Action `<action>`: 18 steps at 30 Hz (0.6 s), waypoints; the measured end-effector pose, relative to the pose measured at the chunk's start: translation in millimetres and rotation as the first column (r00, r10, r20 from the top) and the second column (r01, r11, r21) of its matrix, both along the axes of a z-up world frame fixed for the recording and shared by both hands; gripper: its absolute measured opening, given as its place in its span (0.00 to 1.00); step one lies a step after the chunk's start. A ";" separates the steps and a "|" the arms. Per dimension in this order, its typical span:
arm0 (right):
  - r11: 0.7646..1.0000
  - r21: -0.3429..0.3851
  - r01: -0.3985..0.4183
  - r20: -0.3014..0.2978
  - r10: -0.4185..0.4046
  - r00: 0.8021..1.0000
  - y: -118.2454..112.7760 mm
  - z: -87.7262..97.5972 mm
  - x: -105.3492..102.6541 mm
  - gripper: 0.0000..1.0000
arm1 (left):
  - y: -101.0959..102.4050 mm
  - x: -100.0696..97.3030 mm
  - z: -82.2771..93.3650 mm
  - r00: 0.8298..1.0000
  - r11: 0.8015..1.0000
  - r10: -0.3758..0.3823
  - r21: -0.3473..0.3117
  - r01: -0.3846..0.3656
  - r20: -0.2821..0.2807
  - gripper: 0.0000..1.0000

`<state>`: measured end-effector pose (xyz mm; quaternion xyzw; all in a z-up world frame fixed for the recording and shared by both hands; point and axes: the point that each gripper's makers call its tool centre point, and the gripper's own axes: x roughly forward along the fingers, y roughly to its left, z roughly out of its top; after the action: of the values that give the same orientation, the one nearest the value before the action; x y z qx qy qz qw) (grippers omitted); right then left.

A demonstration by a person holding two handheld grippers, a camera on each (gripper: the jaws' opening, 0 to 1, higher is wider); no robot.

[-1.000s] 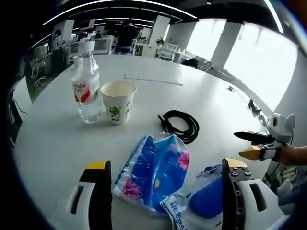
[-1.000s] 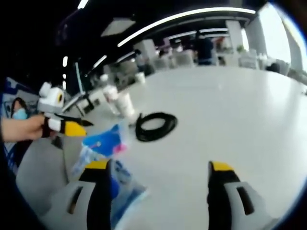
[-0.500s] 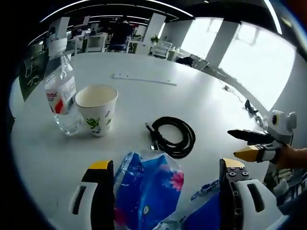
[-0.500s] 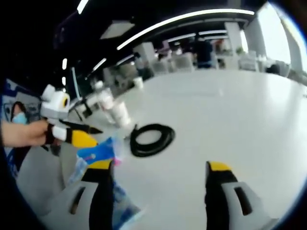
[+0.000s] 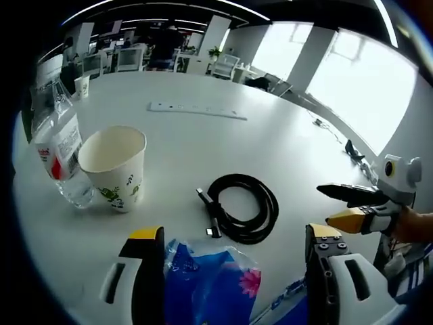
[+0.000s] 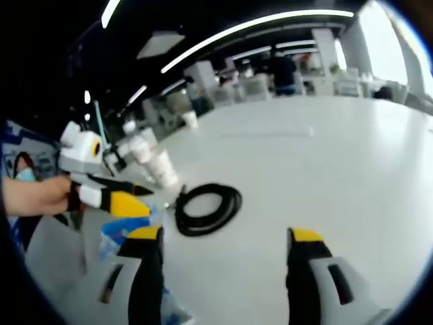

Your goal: Arrange the tabletop items into an orderly group along one side of the table until the central work area is clear of visible clutter.

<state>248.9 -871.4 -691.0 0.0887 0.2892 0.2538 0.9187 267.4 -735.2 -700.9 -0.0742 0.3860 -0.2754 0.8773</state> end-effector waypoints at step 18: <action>1.000 -0.009 0.020 -0.035 -0.020 0.999 29.5 -16.3 53.5 0.64 | -8.5 31.9 -23.6 0.997 0.998 0.060 -0.007 -0.061 -0.040 0.66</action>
<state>302.4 -841.9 -707.3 0.0923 0.3056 0.2416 0.9164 299.3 -743.7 -724.6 -0.0947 0.3997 -0.2487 0.8772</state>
